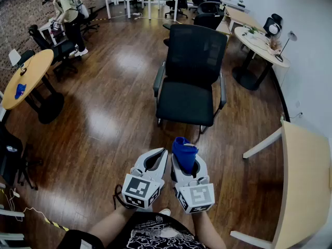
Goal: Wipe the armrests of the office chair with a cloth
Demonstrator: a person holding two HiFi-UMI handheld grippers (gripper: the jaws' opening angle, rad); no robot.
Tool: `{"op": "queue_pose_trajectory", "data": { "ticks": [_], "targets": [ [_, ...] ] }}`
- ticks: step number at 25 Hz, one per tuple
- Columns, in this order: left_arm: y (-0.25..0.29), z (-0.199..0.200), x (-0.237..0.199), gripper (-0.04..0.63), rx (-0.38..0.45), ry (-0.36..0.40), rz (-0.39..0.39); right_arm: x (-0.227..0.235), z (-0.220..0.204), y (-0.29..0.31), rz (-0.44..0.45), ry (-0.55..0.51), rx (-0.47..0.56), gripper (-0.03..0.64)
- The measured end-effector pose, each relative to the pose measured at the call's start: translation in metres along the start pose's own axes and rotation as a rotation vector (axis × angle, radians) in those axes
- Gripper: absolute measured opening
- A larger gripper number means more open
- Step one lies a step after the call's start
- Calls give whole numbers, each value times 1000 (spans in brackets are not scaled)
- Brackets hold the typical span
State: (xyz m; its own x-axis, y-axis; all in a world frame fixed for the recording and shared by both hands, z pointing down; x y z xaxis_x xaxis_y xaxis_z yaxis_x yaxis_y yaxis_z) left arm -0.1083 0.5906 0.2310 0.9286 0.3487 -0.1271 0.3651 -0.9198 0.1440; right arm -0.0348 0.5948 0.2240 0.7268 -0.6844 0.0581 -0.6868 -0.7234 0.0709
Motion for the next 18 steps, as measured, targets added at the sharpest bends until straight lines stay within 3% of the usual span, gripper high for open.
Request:
{"op": "queue_pose_trajectory", "data": {
  "ticks": [8,18],
  "targets": [
    [70,15,-70,3,16,-20,44,35,1,84,15,-15,-18,138],
    [165,38,-160,4,-13,-44,12,81,17,210,-8,-18,-65,138]
  ]
}}
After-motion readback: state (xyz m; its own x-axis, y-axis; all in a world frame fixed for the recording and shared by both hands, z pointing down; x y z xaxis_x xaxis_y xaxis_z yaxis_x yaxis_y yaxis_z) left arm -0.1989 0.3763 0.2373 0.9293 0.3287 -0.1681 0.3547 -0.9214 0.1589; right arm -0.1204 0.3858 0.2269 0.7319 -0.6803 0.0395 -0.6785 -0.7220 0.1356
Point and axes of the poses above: the fingertips, and each gripper's own axes: y forward along the fingers, x to its right, z out of its top, the point moved 3 cm from there along -y, backward along the fingers, and after that the axes turned 8 degrees about z, right-handed, at the moved point
